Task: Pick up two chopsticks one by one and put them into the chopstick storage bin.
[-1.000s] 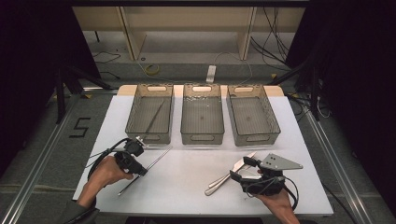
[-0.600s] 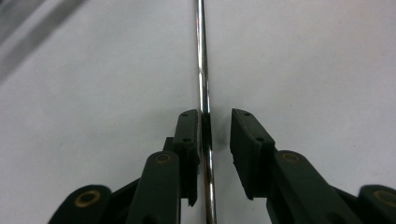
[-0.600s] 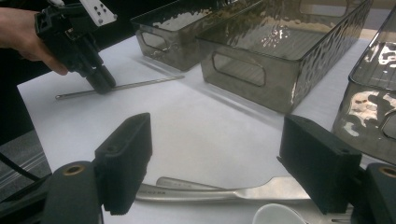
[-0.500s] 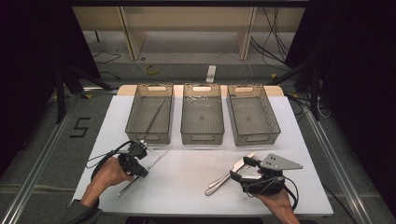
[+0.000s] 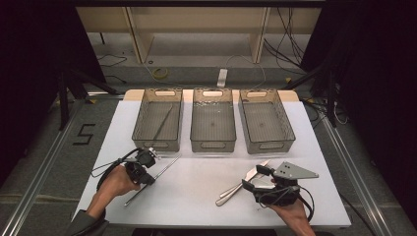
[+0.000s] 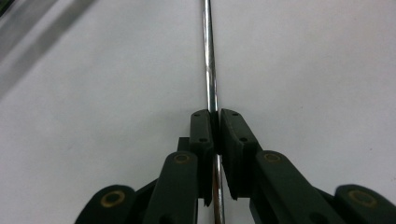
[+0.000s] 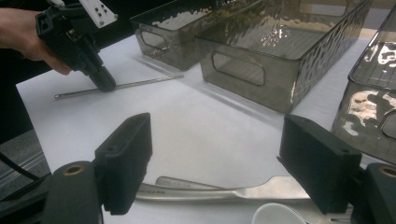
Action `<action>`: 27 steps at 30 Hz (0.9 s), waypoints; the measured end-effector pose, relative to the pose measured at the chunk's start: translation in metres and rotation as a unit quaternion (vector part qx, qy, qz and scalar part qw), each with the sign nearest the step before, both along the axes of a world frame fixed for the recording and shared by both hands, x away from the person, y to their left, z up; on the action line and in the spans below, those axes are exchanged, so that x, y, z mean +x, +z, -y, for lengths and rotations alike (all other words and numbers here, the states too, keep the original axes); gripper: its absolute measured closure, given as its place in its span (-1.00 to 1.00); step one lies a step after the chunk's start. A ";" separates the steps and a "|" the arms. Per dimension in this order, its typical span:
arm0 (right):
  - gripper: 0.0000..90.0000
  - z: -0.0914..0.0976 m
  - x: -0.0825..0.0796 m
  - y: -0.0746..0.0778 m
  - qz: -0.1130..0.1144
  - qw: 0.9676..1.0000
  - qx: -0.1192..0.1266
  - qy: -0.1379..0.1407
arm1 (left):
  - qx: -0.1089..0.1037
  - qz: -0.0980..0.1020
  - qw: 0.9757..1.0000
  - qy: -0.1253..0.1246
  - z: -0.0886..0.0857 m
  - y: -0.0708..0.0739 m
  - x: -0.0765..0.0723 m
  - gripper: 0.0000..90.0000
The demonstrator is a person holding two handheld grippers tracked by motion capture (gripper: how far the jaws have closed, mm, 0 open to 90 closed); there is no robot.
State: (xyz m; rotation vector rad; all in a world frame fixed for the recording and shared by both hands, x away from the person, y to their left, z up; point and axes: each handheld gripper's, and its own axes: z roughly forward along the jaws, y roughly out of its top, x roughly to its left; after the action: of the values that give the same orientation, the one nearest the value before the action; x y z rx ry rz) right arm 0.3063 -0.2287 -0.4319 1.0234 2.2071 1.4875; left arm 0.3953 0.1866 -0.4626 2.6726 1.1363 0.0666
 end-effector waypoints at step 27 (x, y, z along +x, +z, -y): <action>-0.41 0.002 0.000 0.001 0.000 1.000 0.002 -0.002 | -0.067 0.046 0.997 -0.020 -0.004 0.042 -0.009 0.89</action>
State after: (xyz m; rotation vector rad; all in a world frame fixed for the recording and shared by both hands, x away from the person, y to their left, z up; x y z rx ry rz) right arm 0.3062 -0.2304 -0.4312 1.0284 2.2011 1.4911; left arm 0.3865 0.1904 -0.4207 2.5452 1.0225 0.1010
